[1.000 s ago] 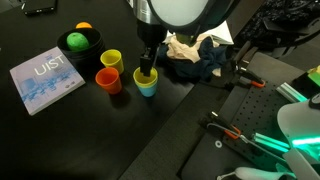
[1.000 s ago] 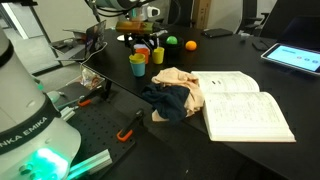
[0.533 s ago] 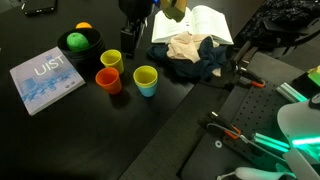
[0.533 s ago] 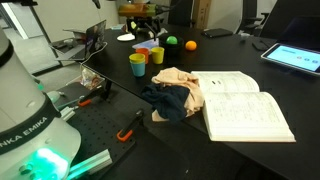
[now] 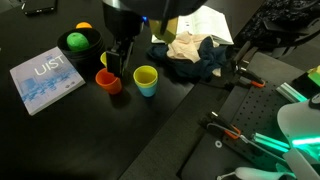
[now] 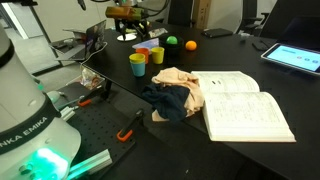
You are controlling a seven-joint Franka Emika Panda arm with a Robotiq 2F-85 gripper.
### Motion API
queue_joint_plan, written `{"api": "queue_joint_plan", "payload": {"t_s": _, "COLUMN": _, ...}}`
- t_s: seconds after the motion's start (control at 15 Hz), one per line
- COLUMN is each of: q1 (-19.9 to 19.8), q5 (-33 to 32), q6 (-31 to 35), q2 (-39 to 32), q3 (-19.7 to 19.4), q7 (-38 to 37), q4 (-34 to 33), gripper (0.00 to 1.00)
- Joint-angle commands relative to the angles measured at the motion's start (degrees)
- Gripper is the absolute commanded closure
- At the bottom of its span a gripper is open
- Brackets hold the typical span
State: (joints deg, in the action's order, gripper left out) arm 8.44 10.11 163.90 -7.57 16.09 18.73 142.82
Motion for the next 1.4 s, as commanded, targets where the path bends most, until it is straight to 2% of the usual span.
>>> {"api": "queue_joint_plan", "payload": {"t_s": 0.0, "q1": 1.5, "q5": -0.1, "q6": 3.6, "q2": -3.5, "q3": 1.9, "q7": -1.3, "q4": -2.6, "gripper": 0.0}}
{"api": "queue_joint_plan", "payload": {"t_s": 0.27, "q1": 3.8, "q5": -3.7, "q6": 6.1, "q2": -7.7, "q3": 2.6, "q7": -4.7, "q4": -6.5, "gripper": 0.0}}
{"api": "queue_joint_plan", "payload": {"t_s": 0.4, "q1": 6.1, "q5": -8.4, "q6": 7.4, "q2": -10.2, "q3": 0.6, "q7": -7.7, "q4": -8.7, "gripper": 0.0}}
{"api": "queue_joint_plan", "payload": {"t_s": 0.47, "q1": 8.1, "q5": -12.0, "q6": 8.1, "q2": -11.5, "q3": -1.7, "q7": -10.1, "q4": -10.0, "gripper": 0.0}}
{"api": "queue_joint_plan", "payload": {"t_s": 0.8, "q1": 23.9, "q5": -31.5, "q6": 13.4, "q2": -19.8, "q3": -23.3, "q7": -22.2, "q4": -18.6, "gripper": 0.0}}
{"api": "queue_joint_plan", "payload": {"t_s": 0.87, "q1": 27.4, "q5": -32.8, "q6": 14.3, "q2": -21.8, "q3": -27.8, "q7": -23.7, "q4": -20.8, "gripper": 0.0}}
{"api": "queue_joint_plan", "payload": {"t_s": 1.0, "q1": 31.6, "q5": -34.1, "q6": 16.0, "q2": -25.9, "q3": -33.9, "q7": -26.5, "q4": -24.1, "gripper": 0.0}}
{"api": "queue_joint_plan", "payload": {"t_s": 1.2, "q1": 33.8, "q5": -32.8, "q6": 16.0, "q2": -28.7, "q3": -36.9, "q7": -26.7, "q4": -25.7, "gripper": 0.0}}
{"api": "queue_joint_plan", "payload": {"t_s": 1.27, "q1": 29.7, "q5": -30.1, "q6": 10.3, "q2": -27.2, "q3": -31.7, "q7": -22.7, "q4": -25.4, "gripper": 0.0}}
{"api": "queue_joint_plan", "payload": {"t_s": 1.33, "q1": 27.2, "q5": -29.0, "q6": 6.1, "q2": -26.2, "q3": -28.7, "q7": -21.5, "q4": -25.1, "gripper": 0.0}}
